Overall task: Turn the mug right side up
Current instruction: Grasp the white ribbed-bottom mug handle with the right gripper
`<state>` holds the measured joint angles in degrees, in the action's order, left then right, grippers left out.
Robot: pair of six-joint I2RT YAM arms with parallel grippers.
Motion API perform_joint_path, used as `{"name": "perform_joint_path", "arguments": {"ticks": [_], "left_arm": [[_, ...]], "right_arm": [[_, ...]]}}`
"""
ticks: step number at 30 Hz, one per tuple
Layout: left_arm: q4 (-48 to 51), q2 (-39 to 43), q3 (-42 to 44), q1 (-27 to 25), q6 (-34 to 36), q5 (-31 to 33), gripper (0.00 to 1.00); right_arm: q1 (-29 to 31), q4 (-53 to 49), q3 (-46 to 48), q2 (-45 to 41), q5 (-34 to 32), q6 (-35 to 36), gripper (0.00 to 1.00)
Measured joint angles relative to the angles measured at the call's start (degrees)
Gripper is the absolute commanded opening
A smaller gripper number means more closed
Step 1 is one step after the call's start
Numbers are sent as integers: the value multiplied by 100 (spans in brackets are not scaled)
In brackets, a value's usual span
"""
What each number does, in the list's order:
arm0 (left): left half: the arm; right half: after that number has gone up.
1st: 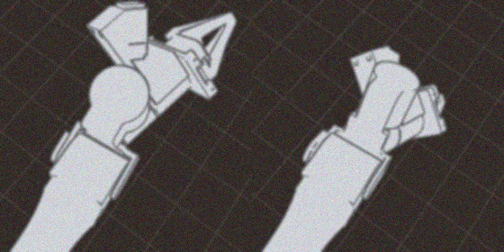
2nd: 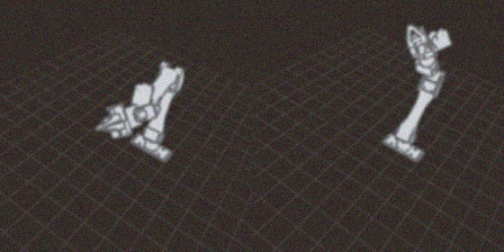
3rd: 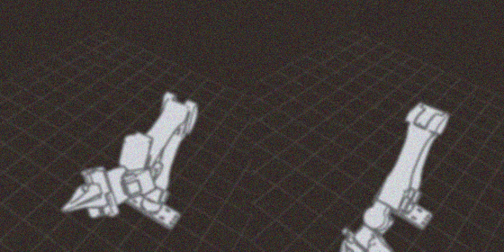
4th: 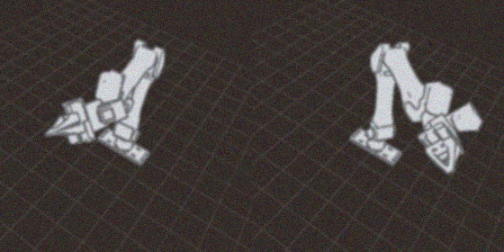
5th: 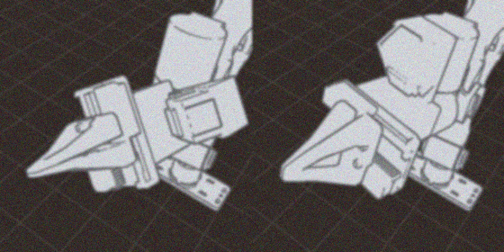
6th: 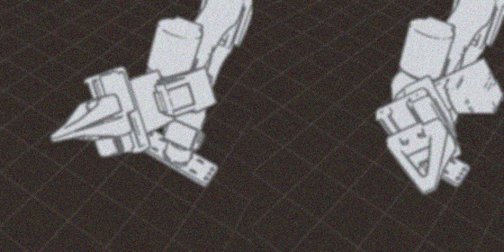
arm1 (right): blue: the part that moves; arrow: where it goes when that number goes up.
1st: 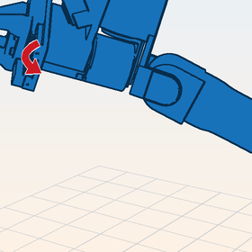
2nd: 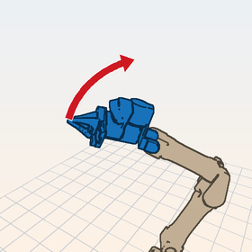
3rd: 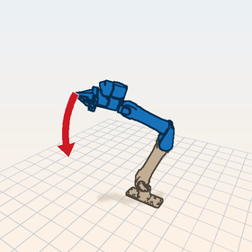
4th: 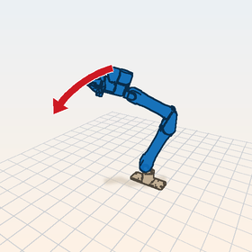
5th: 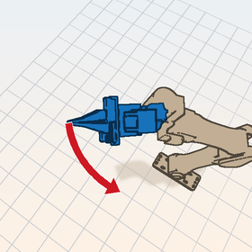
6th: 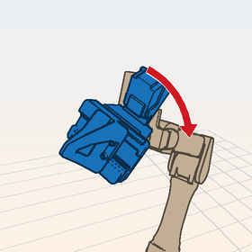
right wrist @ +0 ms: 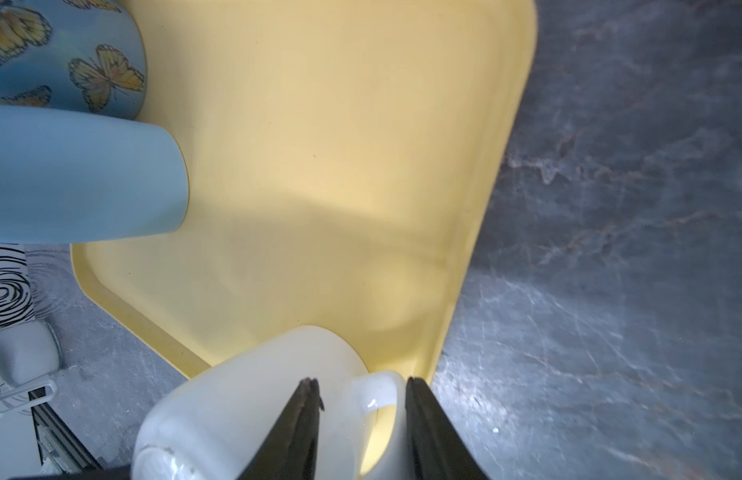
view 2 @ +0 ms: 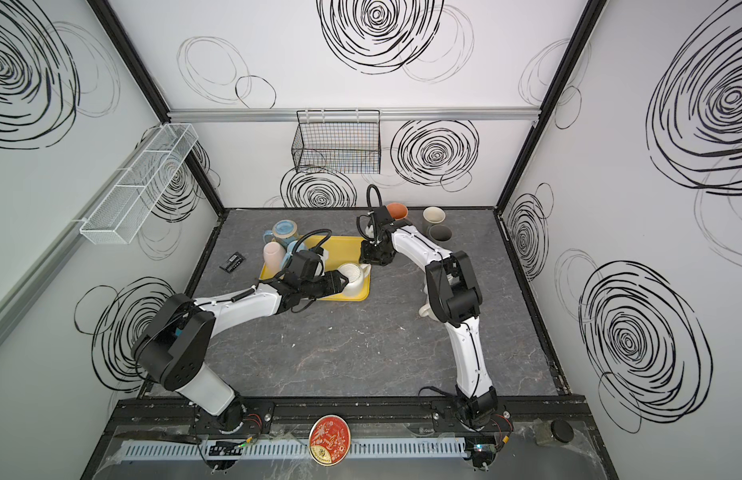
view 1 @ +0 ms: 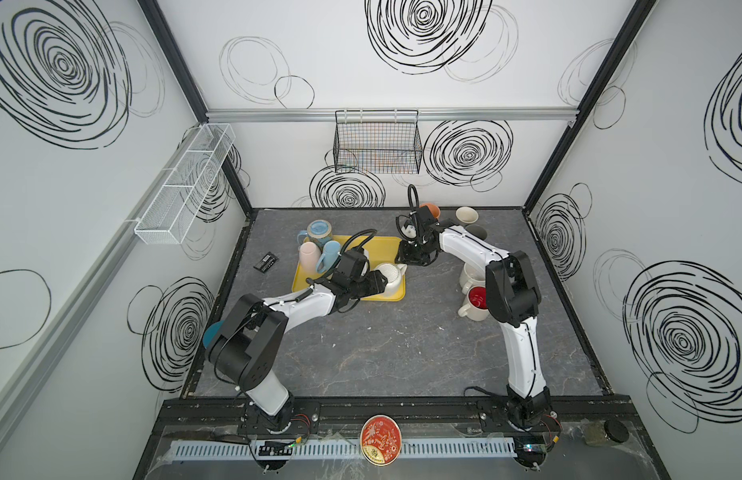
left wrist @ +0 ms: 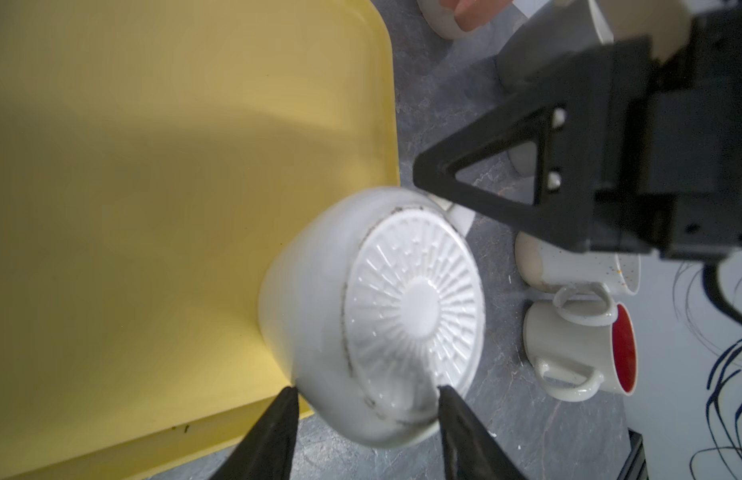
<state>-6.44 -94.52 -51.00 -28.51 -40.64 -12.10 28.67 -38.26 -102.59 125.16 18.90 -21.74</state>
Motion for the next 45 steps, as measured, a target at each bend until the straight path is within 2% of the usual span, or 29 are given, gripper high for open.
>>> {"name": "perform_joint_path", "arguments": {"ticks": [15, 23, 28, 33, 39, 45], "left_arm": [[-273, -855, -811, 317, -138, -74, 56], [-332, -977, -935, 367, -149, -166, 56], [-313, -820, -852, 503, -116, -216, 56], [-256, -269, -503, 802, -50, -190, 56], [-269, 245, 4, 1045, -37, -116, 56], [-262, 448, 330, 1064, -37, -63, 57]], "right_arm": [[236, -186, 632, -315, -306, -520, 37], [330, -308, 933, -846, -422, -581, 38], [400, -258, 1084, -1434, -437, -131, 40], [551, -306, 1069, -1812, -474, 566, 44], [1005, -822, 616, -1545, -778, 1397, 44], [1346, -1283, 254, -1078, -1309, 1875, 47]]}}
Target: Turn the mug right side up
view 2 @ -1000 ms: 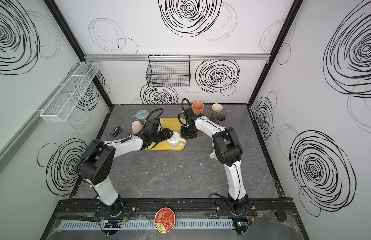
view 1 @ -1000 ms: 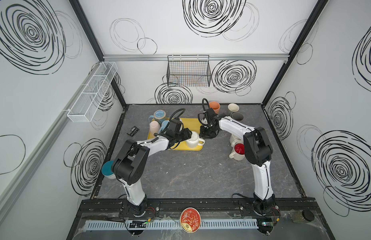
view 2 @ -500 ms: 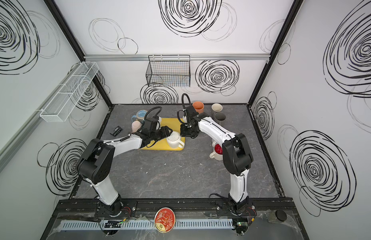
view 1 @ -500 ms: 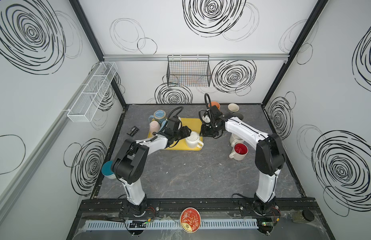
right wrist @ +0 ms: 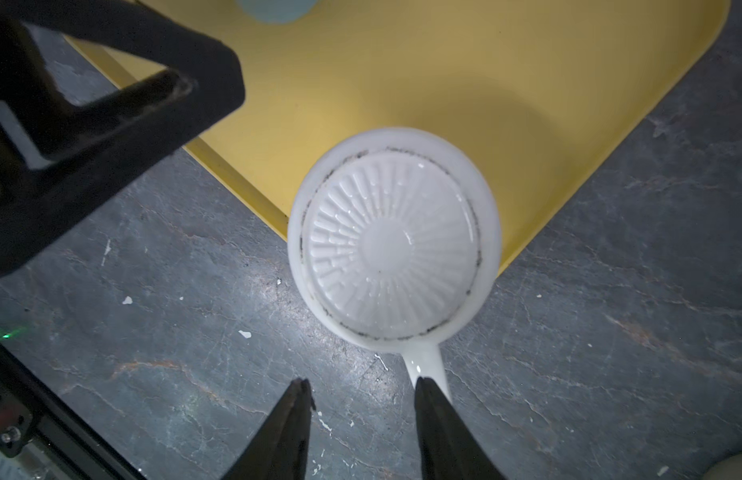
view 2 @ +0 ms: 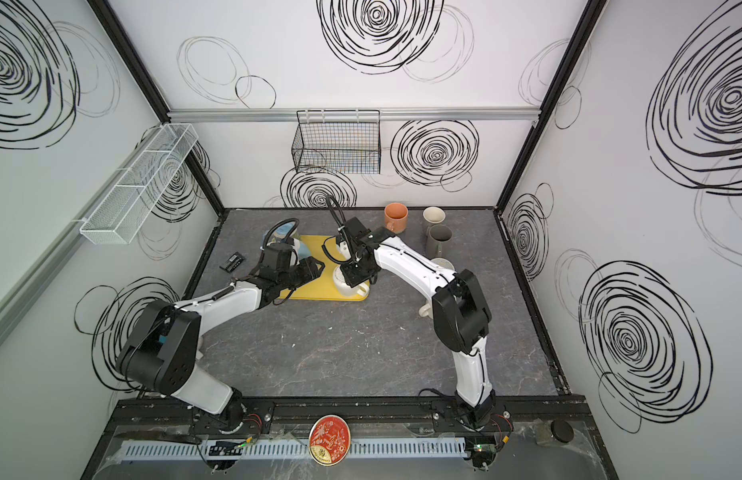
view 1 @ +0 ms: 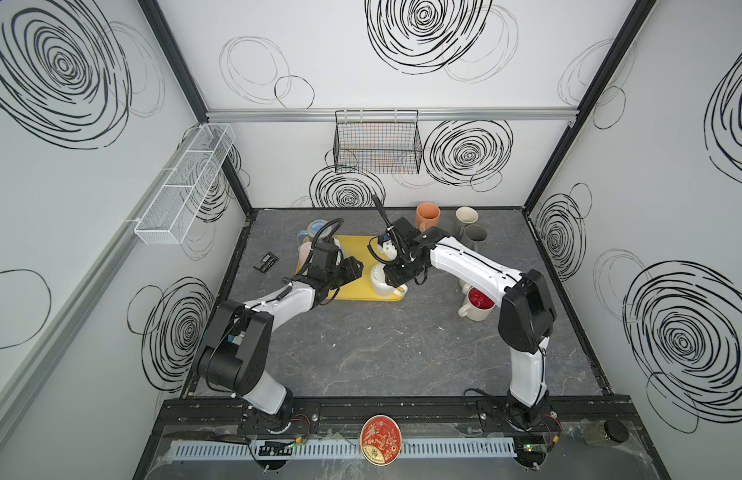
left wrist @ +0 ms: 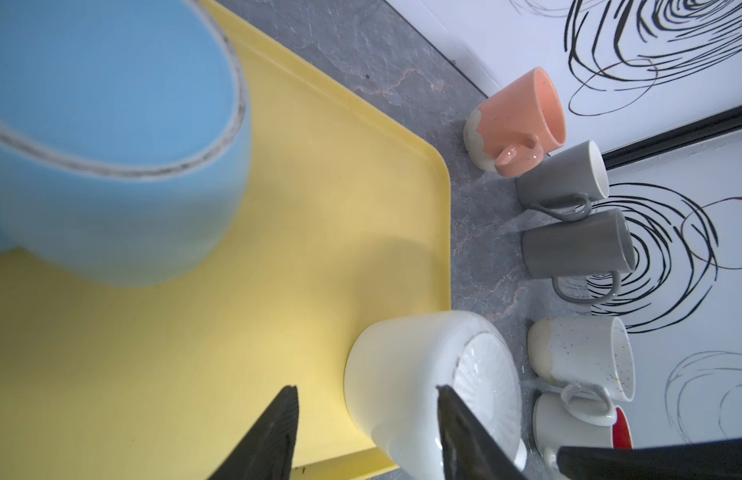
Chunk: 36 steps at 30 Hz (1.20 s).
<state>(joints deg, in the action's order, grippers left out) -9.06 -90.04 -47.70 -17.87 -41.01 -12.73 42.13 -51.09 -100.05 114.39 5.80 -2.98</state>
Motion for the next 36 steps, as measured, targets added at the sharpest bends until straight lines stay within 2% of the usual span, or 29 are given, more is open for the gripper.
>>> {"name": "perform_joint_path", "arguments": {"ticks": [6, 14, 21, 24, 31, 36], "left_arm": [[-4, 136, 125, 15, 0, 4, 57], [-7, 345, 297, 149, 4, 0, 57], [-4, 348, 382, 188, 2, -11, 58], [0, 376, 424, 195, 4, -17, 58], [-7, 632, 573, 313, 4, -52, 58], [-155, 1038, 949, 470, -57, -105, 60]], "right_arm": [[68, -291, -232, 407, -417, 203, 48], [151, -431, -457, 573, -599, 289, 46], [216, -553, -767, 984, -850, 289, 40], [236, -629, -964, 1198, -1003, 280, 31], [238, -697, -1198, 1349, -1220, 205, 1], [238, -686, -1198, 1349, -1244, 35, 0]]}}
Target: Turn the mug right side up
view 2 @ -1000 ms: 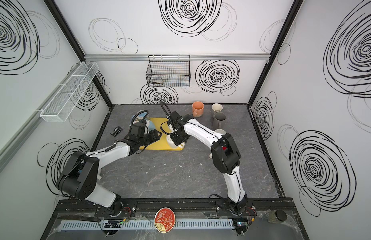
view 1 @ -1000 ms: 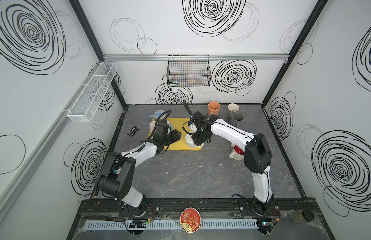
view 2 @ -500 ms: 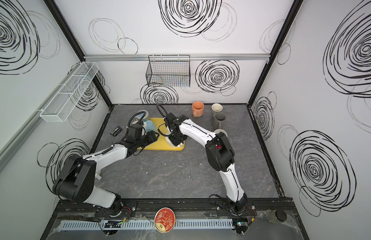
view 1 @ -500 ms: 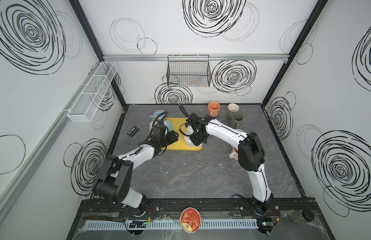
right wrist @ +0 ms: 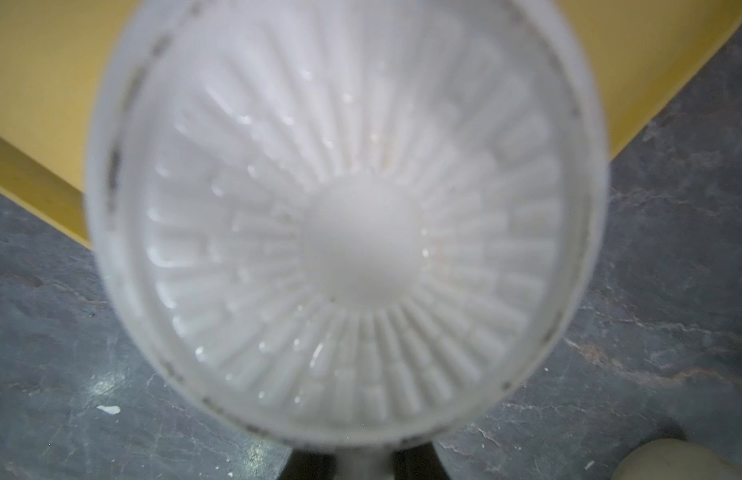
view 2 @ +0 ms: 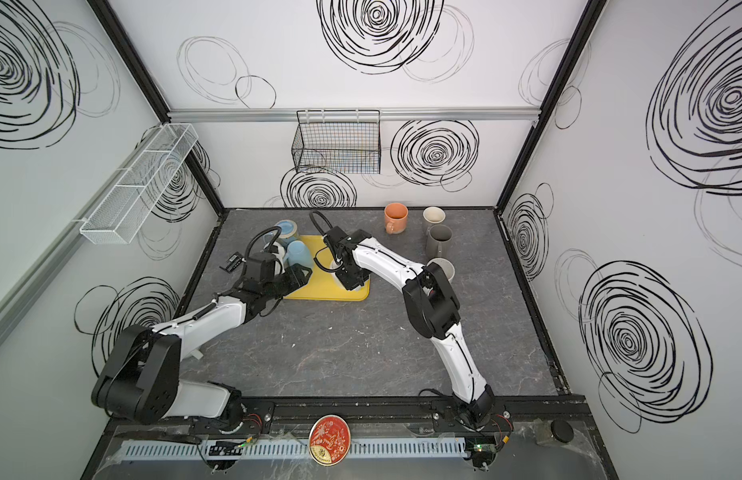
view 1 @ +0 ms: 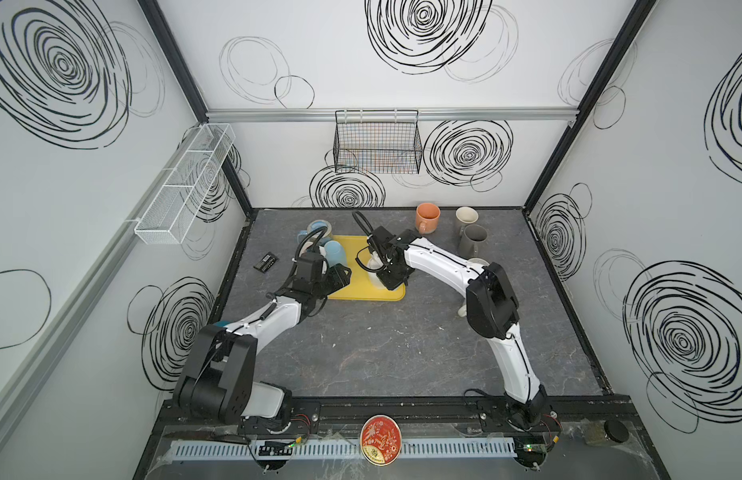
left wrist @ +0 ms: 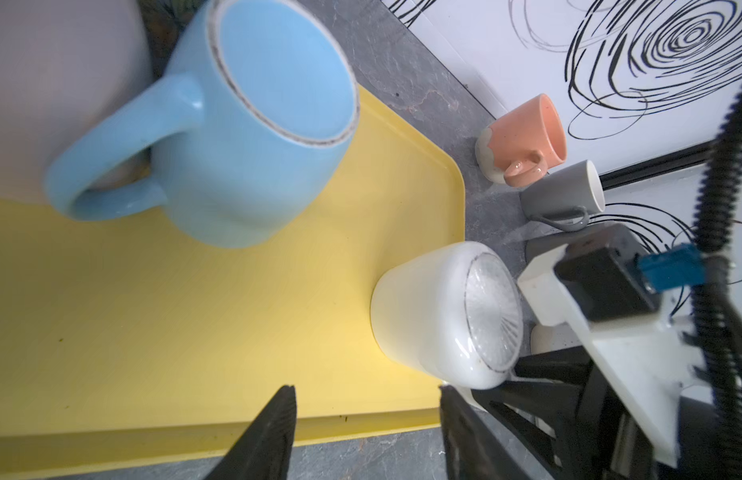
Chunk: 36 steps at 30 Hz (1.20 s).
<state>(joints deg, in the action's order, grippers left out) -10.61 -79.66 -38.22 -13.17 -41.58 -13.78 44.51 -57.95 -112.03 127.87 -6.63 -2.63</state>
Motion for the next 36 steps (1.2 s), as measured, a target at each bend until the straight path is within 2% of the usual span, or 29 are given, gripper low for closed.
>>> {"name": "perform_joint_path", "arguments": {"ticks": [4, 10, 15, 18, 22, 25, 36], "left_arm": [[-361, 291, 310, 219, -210, -164, 62], [-1362, 372, 894, 601, -848, -549, 62], [-1904, 372, 1172, 772, -1335, -859, 65], [-2138, 437, 1161, 772, -1484, -1036, 67], [-2492, 487, 1119, 717, -1720, -1220, 68], [-2817, 422, 1008, 603, -1971, -1377, 68], [-4784, -863, 404, -109, -3217, -1768, 53]], "right_arm": [[-24, 208, 39, -17, 203, -267, 0], [-179, 1038, 304, -319, 1263, -949, 0], [-334, 2072, 632, -866, 2055, -1587, 0], [-496, 2929, 1152, -1333, 2540, -1998, 0], [-778, 4076, 1915, -1805, 3161, -2708, 0], [-916, 4533, 2068, -1836, 3390, -3077, 0], [-748, 5206, 2153, -1884, 3801, -3499, 0]]}}
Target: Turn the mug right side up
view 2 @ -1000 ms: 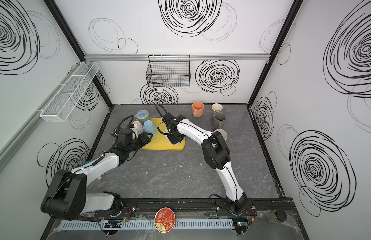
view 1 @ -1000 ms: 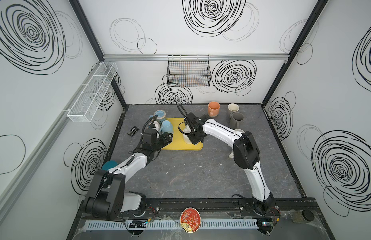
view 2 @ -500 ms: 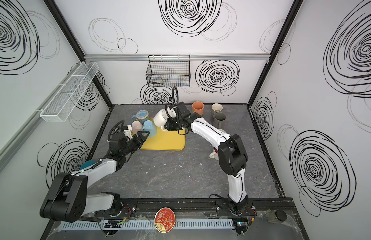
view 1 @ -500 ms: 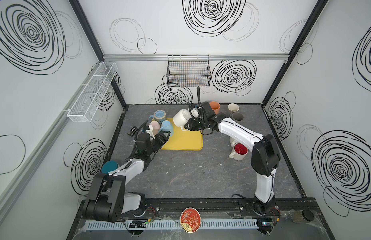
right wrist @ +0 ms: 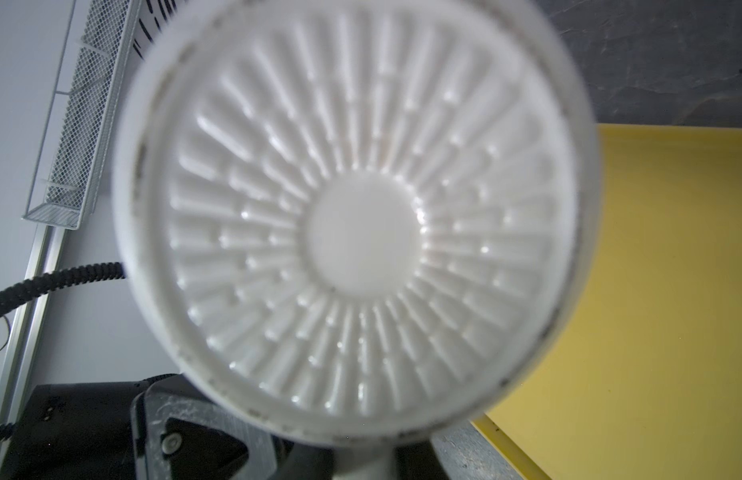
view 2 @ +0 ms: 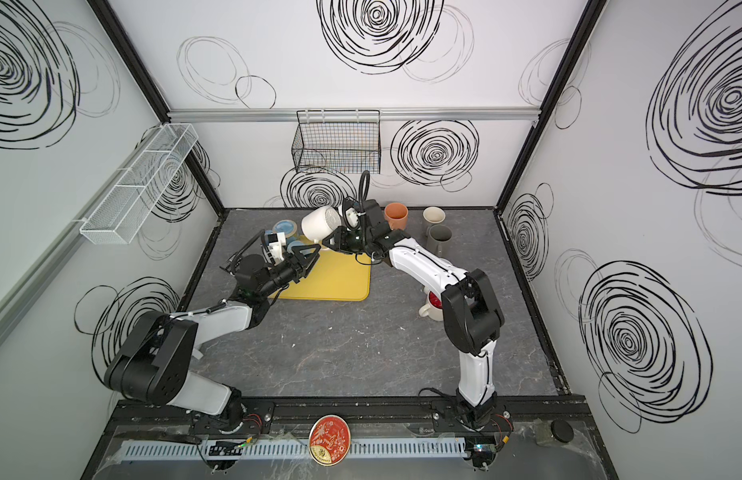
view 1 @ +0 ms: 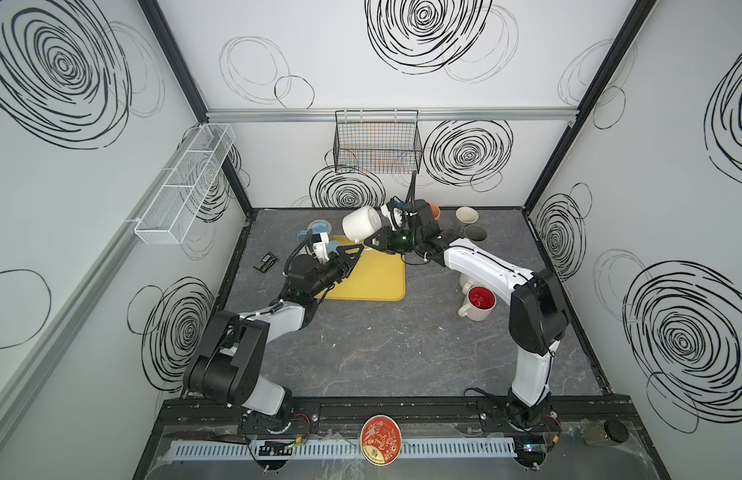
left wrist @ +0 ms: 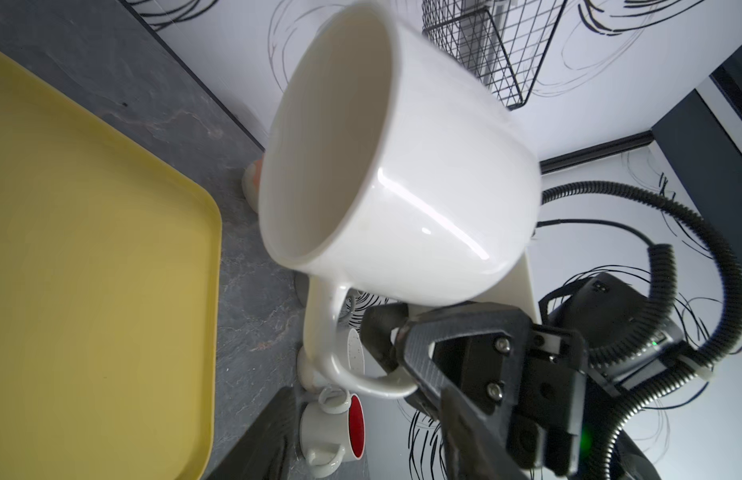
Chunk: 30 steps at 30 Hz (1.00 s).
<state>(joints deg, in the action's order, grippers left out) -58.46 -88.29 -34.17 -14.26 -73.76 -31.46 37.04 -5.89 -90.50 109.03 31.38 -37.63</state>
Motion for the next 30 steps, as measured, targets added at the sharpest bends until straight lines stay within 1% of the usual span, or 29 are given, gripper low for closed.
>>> {"name": "perform_joint_path", "arguments": {"ticks": [2, 6, 9, 11, 16, 20, 24, 28, 30], "left_arm": [[-354, -149, 0, -31, -221, 2, 53], [-450, -170, 2, -24, -393, 70, 54], [-407, -162, 0, 7, -400, 153, 49], [-166, -101, -17, 46, -341, 219, 48], [968, 37, -313, 52, 68, 348, 49], [1187, 57, -415, 39, 136, 345, 48], [964, 7, -428, 37, 48, 203, 36], [264, -243, -507, 20, -232, -70, 21], [39, -315, -518, 20, -468, -157, 16]], "right_arm": [[17, 31, 85, -57, 15, -22, 0], [20, 103, 190, -140, 72, -42, 0], [24, 103, 232, -216, 94, -52, 0], [22, 101, 249, -249, 85, -50, 0], [22, 116, 264, -291, 48, -26, 0], [22, 136, 267, -291, 107, -24, 0], [15, 221, 315, -291, 216, -37, 0], [-59, 586, 466, -299, 396, -179, 0], [-133, 813, 590, -330, 514, -225, 0]]}}
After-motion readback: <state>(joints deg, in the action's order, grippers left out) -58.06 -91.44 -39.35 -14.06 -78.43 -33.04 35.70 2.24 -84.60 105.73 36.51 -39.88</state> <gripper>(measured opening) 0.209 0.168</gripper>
